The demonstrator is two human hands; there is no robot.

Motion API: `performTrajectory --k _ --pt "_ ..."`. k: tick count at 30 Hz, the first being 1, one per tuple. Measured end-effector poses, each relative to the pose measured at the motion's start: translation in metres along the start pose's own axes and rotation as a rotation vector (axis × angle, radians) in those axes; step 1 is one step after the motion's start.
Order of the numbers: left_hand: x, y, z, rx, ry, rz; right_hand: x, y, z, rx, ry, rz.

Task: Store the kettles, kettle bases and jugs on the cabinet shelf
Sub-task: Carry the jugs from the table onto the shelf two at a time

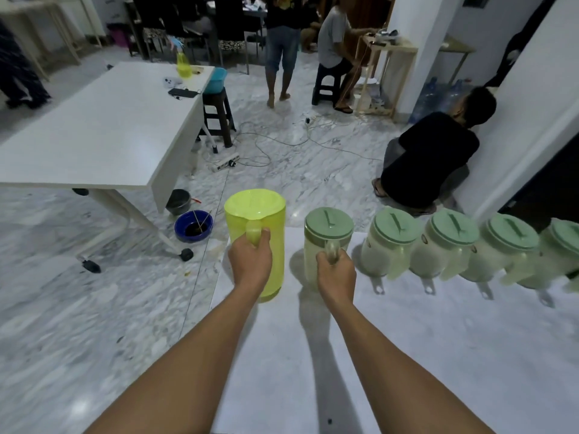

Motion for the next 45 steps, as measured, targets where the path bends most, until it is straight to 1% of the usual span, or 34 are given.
performTrajectory --k 2,5,10,14,17,22,28,34,39,45 --pt "0.002 -0.009 0.013 0.0 0.009 0.0 0.006 -0.008 -0.015 -0.008 -0.023 0.005" --pt "0.008 -0.026 0.046 0.002 0.087 -0.013 0.02 -0.026 -0.044 -0.017 -0.071 0.037" --pt "0.029 -0.051 0.115 -0.012 0.234 -0.067 0.055 -0.067 -0.095 -0.032 -0.138 0.144" --pt "0.052 -0.06 0.16 0.027 0.297 -0.126 0.09 -0.108 -0.133 -0.034 -0.182 0.239" --pt "0.077 -0.06 0.189 0.046 0.339 -0.184 0.117 -0.149 -0.158 -0.028 -0.193 0.326" --pt "0.139 -0.043 0.237 0.12 0.43 -0.346 0.177 -0.238 -0.186 -0.054 -0.212 0.552" --pt "0.229 -0.014 0.275 0.176 0.507 -0.553 0.257 -0.338 -0.188 -0.057 -0.186 0.79" --pt "0.354 0.015 0.31 0.252 0.57 -0.779 0.352 -0.446 -0.187 -0.014 -0.184 1.034" --pt "0.466 0.039 0.324 0.29 0.609 -0.965 0.433 -0.522 -0.159 -0.004 -0.113 1.205" --pt "0.595 0.064 0.318 0.329 0.597 -1.192 0.525 -0.598 -0.115 0.035 -0.025 1.33"
Point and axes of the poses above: each hand's wrist, its own x-axis away from the middle knuckle, its own y-axis out of the palm, z = x × y, the point moved 9 cm from there along -x, towards the middle knuckle, and after that the axes turned 2 degrees about -y, right-handed, at the moved point
